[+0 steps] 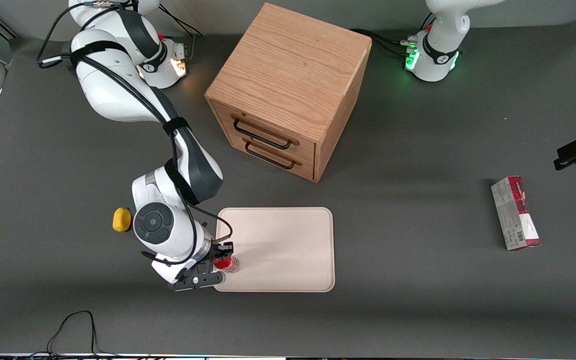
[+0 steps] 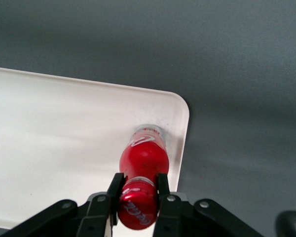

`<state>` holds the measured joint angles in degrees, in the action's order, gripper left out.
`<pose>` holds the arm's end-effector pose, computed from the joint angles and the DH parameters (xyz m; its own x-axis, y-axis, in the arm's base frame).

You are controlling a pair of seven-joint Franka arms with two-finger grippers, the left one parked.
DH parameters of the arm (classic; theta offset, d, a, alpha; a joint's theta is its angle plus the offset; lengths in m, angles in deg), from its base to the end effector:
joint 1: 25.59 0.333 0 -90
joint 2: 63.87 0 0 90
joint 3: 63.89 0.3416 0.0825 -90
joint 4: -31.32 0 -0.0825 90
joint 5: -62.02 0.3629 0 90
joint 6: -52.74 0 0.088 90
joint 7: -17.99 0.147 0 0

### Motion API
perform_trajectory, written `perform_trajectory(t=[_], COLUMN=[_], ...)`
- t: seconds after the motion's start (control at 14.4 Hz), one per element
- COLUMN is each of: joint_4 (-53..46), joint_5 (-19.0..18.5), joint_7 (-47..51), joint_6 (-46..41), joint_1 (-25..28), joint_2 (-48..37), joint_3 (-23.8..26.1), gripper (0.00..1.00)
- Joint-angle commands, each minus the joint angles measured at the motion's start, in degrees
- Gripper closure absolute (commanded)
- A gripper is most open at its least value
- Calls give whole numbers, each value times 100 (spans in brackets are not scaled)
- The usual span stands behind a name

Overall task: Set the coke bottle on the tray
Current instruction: 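Lower the bottle onto the tray corner and open the right gripper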

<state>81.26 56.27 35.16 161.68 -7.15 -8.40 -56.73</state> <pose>0.7394 0.2978 0.3029 0.9911 0.1180 0.0619 0.1198 -0.9925 -0.0254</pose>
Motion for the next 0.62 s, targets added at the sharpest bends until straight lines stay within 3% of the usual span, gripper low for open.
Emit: perform_trajectory(t=[0.0, 0.21, 0.55], joint_4=[-81, -81, -10], joint_5=[-128, -120, -111], joint_7=[111, 129, 155], joint_6=[23, -74, -1380], joint_1=[10, 2, 2], joint_2=[-19, -194, -949], joint_3=[-4, -13, -22], gripper=[0, 0, 0])
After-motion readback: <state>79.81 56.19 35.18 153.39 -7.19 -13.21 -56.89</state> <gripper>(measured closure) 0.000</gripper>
